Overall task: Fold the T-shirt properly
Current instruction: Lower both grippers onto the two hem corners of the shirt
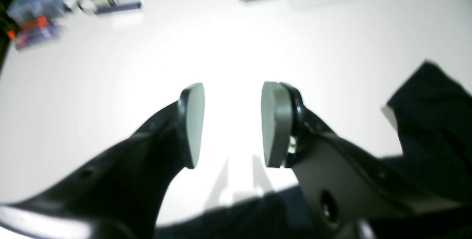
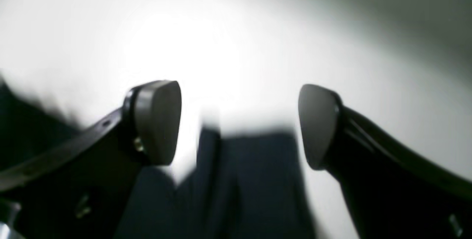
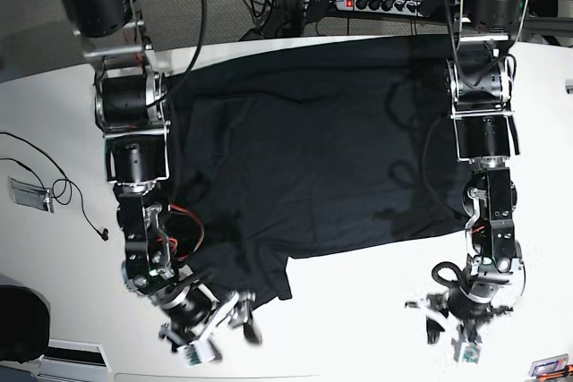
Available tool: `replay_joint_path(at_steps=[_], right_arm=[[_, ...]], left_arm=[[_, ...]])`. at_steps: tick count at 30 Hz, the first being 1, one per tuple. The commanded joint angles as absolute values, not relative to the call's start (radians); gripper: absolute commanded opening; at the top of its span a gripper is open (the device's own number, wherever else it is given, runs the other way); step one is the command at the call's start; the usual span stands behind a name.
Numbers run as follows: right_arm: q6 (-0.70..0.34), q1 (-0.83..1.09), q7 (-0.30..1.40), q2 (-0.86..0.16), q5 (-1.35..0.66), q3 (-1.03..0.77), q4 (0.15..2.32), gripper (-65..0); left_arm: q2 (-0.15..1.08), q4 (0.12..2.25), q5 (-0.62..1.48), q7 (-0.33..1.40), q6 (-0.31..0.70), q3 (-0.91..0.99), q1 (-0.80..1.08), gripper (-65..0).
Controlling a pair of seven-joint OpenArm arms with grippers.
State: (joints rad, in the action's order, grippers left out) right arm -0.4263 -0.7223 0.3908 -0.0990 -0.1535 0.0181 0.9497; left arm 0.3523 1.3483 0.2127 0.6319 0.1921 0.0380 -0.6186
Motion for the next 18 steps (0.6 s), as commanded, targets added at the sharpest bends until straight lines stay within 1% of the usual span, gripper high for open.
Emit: replay_joint_path(at_steps=[1,4,7,10,13,18], right_arm=[[-0.426,-0.734,0.371,-0.105,-0.151,0.015,0.952,-18.0],[-0.426,-0.736,0.331,-0.102,-0.157,0.013,0.958,-18.0],[-0.426,-0.765,0.329,-0.094,-0.159,-0.035,0.947,-18.0],[-0.426,-0.865,0.332,-0.031,-0.171,-0.163,0.897,-18.0],[-0.426,-0.901,0.340,-0.016,-0.239,-0.331,0.809,-18.0],[-0.426,-0.901,0.397,-0.016,-0.280,-0.352,0.662,-18.0]], left_arm=[[0.355,1.368,0.222,0.561,0.196,0.042,-0.659,-39.8],[0.328,1.362,0.217,0.392,0.193,0.048,-0.659,-40.0],[0.323,1.288,0.222,0.274,0.189,0.048,-0.680,-40.0],[0.303,1.164,0.226,0.263,0.188,0.050,-0.753,-39.8],[0.282,1.041,0.226,0.263,0.188,0.079,-0.816,-39.9],[0.260,0.895,0.226,0.263,0.188,0.159,-0.862,-40.0]])
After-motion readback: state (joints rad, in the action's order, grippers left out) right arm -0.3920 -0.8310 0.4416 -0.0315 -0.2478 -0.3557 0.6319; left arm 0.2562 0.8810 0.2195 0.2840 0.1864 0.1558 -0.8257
